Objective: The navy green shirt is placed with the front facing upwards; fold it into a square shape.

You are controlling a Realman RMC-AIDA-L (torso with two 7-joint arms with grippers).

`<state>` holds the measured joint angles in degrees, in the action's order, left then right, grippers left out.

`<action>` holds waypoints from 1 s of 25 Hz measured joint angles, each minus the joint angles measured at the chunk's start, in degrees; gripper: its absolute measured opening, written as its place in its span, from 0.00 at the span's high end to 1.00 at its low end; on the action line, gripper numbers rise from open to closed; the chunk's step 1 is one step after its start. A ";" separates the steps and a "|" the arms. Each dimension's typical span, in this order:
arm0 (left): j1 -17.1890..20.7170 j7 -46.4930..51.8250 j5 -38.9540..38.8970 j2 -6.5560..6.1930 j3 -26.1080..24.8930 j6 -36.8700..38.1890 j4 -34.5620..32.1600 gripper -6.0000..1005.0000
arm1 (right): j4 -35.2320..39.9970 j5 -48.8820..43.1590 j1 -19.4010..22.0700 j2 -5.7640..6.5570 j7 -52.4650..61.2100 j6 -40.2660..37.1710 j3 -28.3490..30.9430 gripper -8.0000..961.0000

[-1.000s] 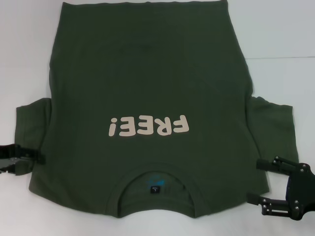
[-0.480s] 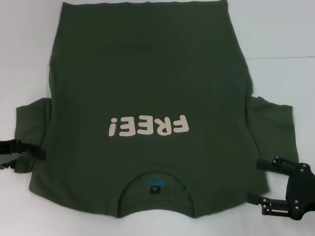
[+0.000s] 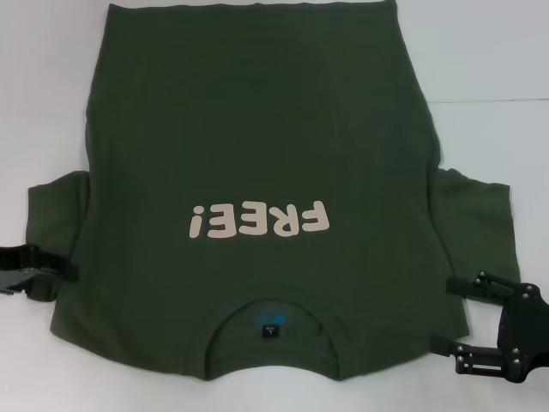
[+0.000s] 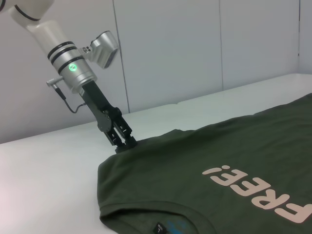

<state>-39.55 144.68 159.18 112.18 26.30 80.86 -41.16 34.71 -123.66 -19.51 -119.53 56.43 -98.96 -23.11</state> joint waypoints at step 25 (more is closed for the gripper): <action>0.02 -0.24 0.07 0.23 0.93 -1.15 -0.21 0.81 | 0.09 0.00 0.27 0.00 0.00 -0.45 0.00 0.05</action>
<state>-39.53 144.45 159.24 112.41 27.24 79.71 -41.36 34.80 -123.66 -19.25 -119.53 56.43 -99.41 -23.11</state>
